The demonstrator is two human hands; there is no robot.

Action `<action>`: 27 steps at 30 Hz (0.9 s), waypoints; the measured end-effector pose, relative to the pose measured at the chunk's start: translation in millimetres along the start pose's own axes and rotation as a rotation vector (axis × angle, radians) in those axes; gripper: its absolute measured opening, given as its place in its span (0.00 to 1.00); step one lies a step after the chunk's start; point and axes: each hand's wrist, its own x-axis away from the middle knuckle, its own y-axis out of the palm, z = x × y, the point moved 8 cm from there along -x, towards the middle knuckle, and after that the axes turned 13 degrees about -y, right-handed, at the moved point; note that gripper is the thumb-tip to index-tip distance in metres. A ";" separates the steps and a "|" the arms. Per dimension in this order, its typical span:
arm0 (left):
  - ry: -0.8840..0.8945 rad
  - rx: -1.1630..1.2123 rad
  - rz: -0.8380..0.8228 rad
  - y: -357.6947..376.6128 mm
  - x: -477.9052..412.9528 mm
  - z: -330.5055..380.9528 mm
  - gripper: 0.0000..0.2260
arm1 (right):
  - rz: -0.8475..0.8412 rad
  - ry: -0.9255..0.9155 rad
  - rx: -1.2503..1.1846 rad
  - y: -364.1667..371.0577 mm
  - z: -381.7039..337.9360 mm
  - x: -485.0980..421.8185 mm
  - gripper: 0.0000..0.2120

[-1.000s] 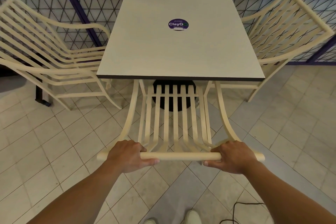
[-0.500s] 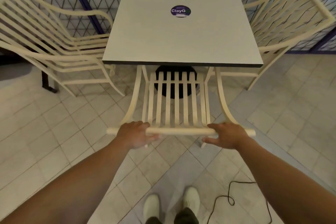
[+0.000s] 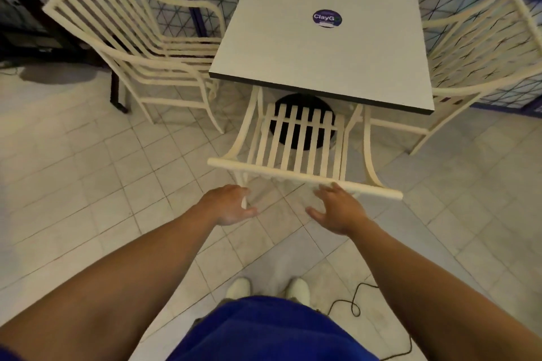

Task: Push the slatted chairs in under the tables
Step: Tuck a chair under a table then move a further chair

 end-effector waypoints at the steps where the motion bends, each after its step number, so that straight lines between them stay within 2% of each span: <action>1: -0.024 0.015 -0.003 4.2 6.8 -6.3 0.37 | -0.010 -0.024 -0.014 3.6 -9.7 -2.5 0.31; 7: -0.186 0.145 -0.063 34.5 50.0 -52.1 0.35 | -0.266 -0.111 0.017 45.3 -53.0 -30.7 0.35; 15: -0.377 0.402 -0.058 88.5 99.6 -128.1 0.32 | -0.466 -0.321 0.144 77.7 -141.5 -77.0 0.36; 23: -0.458 0.576 -0.043 112.4 125.7 -242.6 0.31 | -0.491 -0.407 0.183 107.4 -261.2 -128.9 0.33; 27: -0.464 0.615 -0.036 110.4 134.6 -308.7 0.30 | -0.508 -0.390 0.175 130.7 -322.0 -159.5 0.36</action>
